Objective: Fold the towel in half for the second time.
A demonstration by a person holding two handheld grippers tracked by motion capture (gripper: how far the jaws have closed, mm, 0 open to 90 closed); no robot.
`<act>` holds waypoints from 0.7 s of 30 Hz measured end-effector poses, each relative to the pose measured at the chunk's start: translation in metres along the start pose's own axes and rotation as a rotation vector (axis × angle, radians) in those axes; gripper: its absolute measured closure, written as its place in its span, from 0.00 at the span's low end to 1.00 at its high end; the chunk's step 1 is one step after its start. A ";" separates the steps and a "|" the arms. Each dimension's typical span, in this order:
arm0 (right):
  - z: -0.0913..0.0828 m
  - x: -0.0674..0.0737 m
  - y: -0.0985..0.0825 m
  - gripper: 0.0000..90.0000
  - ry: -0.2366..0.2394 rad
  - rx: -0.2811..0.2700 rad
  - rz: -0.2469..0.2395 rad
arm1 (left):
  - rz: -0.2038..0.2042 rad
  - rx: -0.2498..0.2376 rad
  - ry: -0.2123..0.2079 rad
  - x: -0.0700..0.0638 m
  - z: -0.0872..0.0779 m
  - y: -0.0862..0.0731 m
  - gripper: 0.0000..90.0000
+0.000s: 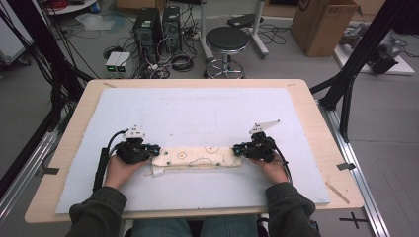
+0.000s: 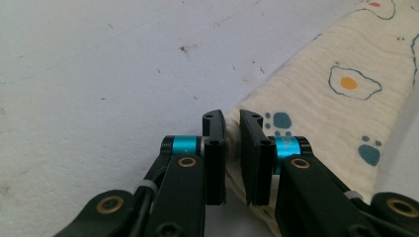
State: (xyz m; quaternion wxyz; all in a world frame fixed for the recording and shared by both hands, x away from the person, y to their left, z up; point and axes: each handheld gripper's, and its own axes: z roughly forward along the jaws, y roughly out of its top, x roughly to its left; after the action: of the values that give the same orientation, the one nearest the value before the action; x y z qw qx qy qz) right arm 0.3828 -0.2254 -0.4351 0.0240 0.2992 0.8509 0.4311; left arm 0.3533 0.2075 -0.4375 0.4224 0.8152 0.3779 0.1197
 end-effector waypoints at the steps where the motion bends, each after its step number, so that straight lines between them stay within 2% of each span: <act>1: 0.000 0.000 0.000 0.88 -0.003 0.000 0.000 | -0.004 -0.005 -0.001 0.000 0.000 0.000 0.90; 10: -0.003 0.003 0.005 0.88 -0.023 -0.006 -0.021 | 0.000 -0.041 0.009 -0.001 -0.005 0.003 0.90; 12: -0.004 0.003 0.007 0.88 -0.030 -0.009 -0.028 | -0.013 -0.060 0.010 -0.001 -0.006 0.005 0.90; 17: -0.006 0.000 0.013 0.88 -0.042 -0.010 -0.028 | -0.013 -0.077 0.024 0.001 -0.006 0.009 0.91; 21: -0.006 -0.005 0.020 0.88 -0.060 -0.023 -0.028 | -0.043 -0.087 0.043 0.007 -0.003 0.014 0.91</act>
State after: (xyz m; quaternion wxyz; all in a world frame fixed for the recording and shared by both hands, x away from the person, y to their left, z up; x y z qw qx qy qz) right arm 0.3950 -0.2237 -0.4173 0.0591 0.3000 0.8488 0.4314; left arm 0.3636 0.2096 -0.4257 0.4517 0.7850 0.3986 0.1447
